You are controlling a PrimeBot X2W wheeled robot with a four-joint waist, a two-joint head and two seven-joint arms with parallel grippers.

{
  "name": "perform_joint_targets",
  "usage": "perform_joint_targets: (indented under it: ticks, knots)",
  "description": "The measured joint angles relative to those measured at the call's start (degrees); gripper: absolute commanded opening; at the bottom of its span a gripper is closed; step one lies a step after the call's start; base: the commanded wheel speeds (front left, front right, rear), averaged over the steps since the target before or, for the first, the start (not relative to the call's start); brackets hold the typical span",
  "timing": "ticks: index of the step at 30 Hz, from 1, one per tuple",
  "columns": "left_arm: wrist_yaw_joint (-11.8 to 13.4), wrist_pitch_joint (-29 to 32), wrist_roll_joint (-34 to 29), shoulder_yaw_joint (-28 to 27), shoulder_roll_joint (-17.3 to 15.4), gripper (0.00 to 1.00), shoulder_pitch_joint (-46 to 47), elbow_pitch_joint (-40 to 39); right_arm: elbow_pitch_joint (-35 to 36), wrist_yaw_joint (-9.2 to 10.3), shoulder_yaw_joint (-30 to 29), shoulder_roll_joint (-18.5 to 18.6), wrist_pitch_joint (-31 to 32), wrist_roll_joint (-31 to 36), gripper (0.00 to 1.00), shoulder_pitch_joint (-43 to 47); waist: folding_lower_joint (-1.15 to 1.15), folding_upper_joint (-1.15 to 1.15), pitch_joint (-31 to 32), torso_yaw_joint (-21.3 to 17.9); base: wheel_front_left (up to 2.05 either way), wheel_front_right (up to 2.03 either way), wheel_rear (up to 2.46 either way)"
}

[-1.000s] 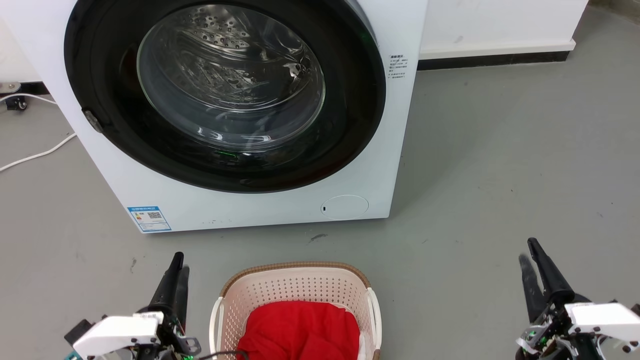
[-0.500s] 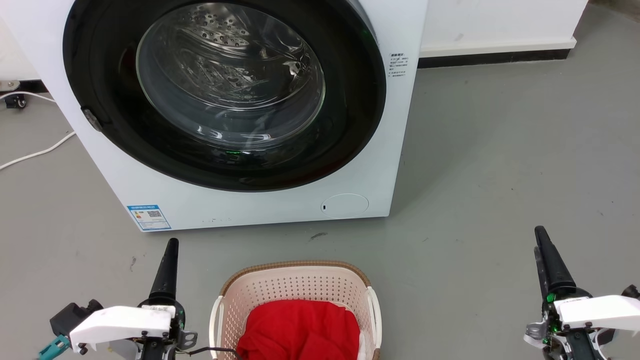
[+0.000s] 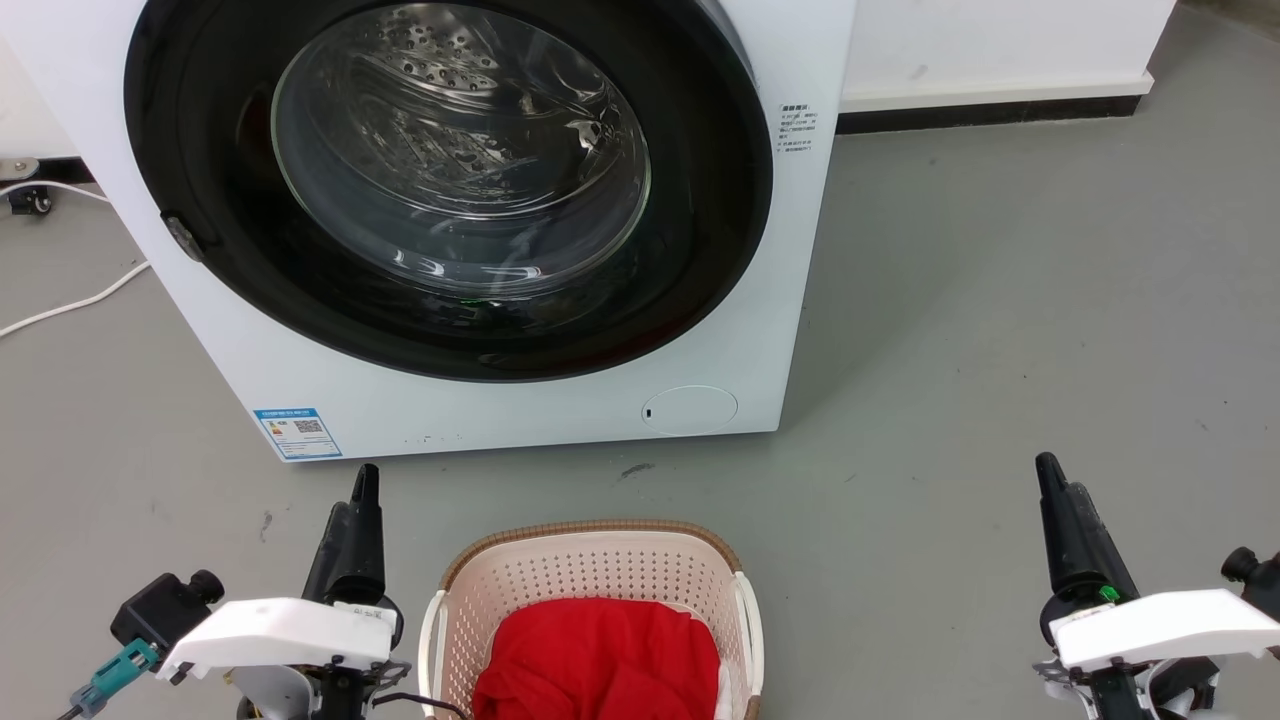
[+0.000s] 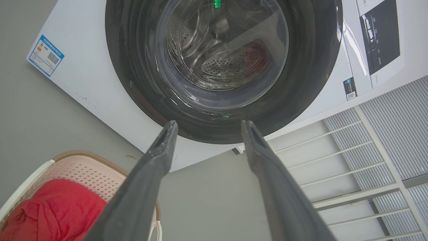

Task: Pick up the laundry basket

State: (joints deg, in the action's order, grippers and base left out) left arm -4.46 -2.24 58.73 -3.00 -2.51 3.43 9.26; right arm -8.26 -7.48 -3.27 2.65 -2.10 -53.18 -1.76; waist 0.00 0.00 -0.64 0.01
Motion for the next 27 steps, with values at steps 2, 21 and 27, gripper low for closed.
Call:
perform_joint_targets:
  ticks: [2,21,27]
  knots:
    - [0.1,-0.4,-1.8,0.2,0.0,1.0,0.0,-0.3,0.3,0.0,0.4,0.0,-0.5,2.6,1.0,0.1,0.0,0.0,0.0,0.0,0.0,0.0,0.0]
    - [0.4,-3.9,-16.1,1.2,-0.1,1.0,-0.9,-2.7,2.7,-0.01,1.8,0.0,-4.0,20.2,1.0,1.8,0.0,0.0,0.1,-0.1,0.0,0.0,0.0]
    - [0.4,-4.9,-20.1,1.4,-0.1,1.0,-1.3,-2.9,3.2,-0.01,2.2,0.0,-5.0,24.4,1.0,2.1,0.0,0.0,0.1,-0.1,0.0,0.0,0.0]
